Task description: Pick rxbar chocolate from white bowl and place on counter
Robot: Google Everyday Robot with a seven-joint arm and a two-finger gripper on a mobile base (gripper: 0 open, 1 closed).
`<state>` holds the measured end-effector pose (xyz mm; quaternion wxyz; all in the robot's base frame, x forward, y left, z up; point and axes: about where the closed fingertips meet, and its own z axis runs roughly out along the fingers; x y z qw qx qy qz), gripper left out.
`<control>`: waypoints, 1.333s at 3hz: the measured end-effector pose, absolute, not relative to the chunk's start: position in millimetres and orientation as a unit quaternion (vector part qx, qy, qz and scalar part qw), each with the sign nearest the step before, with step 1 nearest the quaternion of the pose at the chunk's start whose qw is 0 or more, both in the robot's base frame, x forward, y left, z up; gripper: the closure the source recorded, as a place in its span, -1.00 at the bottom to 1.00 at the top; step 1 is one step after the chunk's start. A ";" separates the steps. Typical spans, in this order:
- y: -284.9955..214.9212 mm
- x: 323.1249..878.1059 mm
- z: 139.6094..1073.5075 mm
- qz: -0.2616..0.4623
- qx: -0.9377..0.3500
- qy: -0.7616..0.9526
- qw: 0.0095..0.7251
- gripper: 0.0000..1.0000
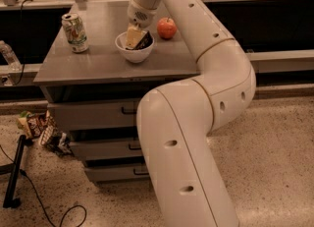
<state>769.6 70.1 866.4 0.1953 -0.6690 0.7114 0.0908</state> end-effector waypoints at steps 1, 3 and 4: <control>70.6 770.9 865.6 0.095 -0.668 0.711 0.197 0.95; 61.9 772.7 873.4 0.087 -0.662 0.717 0.200 0.01; 54.3 773.5 874.4 0.080 -0.659 0.722 0.197 -0.44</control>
Offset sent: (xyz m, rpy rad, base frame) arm 0.0088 -0.0167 0.0207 -0.0169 0.0453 -0.0055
